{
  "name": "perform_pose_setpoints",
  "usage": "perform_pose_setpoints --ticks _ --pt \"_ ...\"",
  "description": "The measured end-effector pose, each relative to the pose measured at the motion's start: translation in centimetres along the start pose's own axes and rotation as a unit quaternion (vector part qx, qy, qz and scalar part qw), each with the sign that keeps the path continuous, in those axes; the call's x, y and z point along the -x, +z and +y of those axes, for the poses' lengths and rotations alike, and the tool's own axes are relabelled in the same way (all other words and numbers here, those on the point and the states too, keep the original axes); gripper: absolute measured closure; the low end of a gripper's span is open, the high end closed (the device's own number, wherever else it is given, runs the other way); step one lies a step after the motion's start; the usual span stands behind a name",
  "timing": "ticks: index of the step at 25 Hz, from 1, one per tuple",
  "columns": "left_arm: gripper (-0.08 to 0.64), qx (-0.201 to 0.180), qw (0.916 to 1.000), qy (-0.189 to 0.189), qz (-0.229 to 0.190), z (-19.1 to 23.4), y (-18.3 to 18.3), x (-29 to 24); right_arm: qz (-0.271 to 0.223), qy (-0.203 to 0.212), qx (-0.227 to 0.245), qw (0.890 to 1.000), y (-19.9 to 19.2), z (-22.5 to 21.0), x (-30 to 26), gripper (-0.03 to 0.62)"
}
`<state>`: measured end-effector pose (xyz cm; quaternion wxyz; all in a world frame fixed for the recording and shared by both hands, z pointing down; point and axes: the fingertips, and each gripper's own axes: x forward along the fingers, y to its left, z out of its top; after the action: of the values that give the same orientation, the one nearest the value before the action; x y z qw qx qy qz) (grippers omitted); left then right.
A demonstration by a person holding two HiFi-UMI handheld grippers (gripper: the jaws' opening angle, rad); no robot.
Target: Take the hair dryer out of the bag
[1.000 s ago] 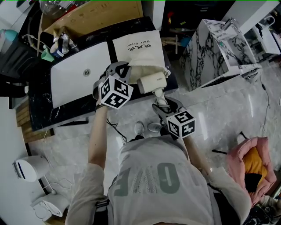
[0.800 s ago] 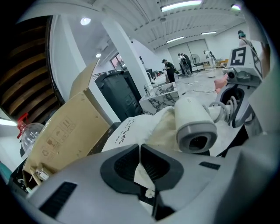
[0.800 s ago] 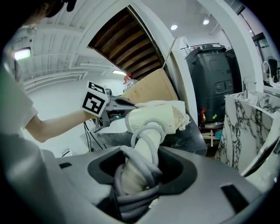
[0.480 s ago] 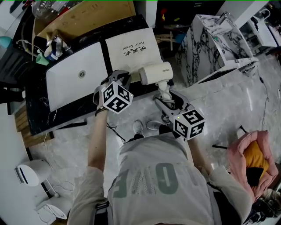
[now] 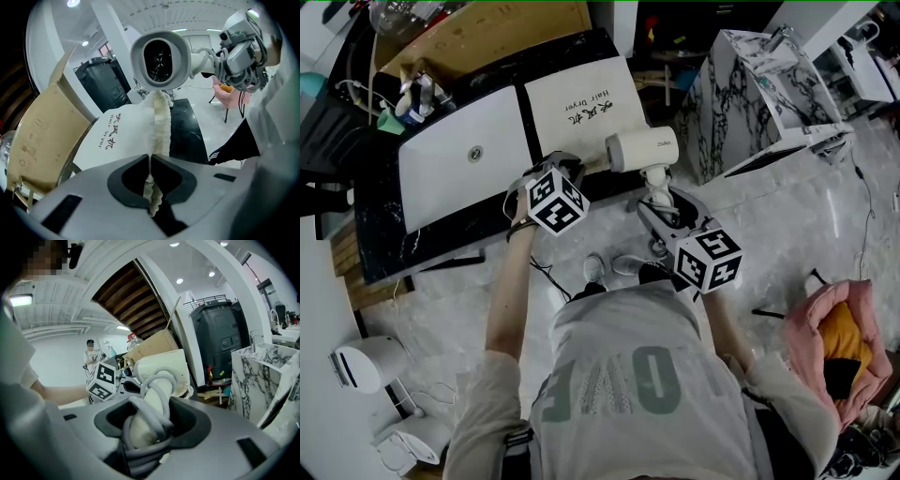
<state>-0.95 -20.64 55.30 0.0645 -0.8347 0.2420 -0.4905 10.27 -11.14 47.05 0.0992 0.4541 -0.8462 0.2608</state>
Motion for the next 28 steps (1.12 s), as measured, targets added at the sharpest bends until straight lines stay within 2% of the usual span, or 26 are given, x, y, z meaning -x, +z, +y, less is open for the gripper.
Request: perform_pose_setpoints --ticks 9,13,18,22,24,26,28 --pt "0.518 0.047 0.9985 0.002 -0.027 0.1 0.2 0.3 -0.001 0.004 0.005 1.000 0.4 0.0 -0.8 0.344" --pt "0.494 0.083 0.9948 -0.003 -0.058 0.6 1.1 1.5 -0.005 0.007 0.025 1.000 1.3 0.3 -1.5 0.344" --pt "0.439 0.119 0.9846 0.041 -0.121 3.8 3.5 5.5 -0.035 0.017 0.058 0.998 4.4 1.2 -3.2 0.344" --pt "0.402 0.146 0.9670 0.073 -0.196 6.7 6.4 10.8 -0.077 0.037 0.089 0.992 8.5 3.1 -5.2 0.344" --pt "0.399 0.153 0.9556 0.114 -0.224 8.4 7.4 13.9 -0.098 0.050 0.103 0.989 10.6 4.4 -6.2 0.344" --pt "0.400 0.174 0.9372 0.165 -0.253 10.1 7.7 17.0 -0.120 0.066 0.118 0.983 12.6 5.9 -7.1 0.344" --pt "0.400 0.211 0.9111 0.210 -0.286 11.7 7.4 19.9 -0.140 0.085 0.130 0.978 14.3 7.4 -8.1 0.344"
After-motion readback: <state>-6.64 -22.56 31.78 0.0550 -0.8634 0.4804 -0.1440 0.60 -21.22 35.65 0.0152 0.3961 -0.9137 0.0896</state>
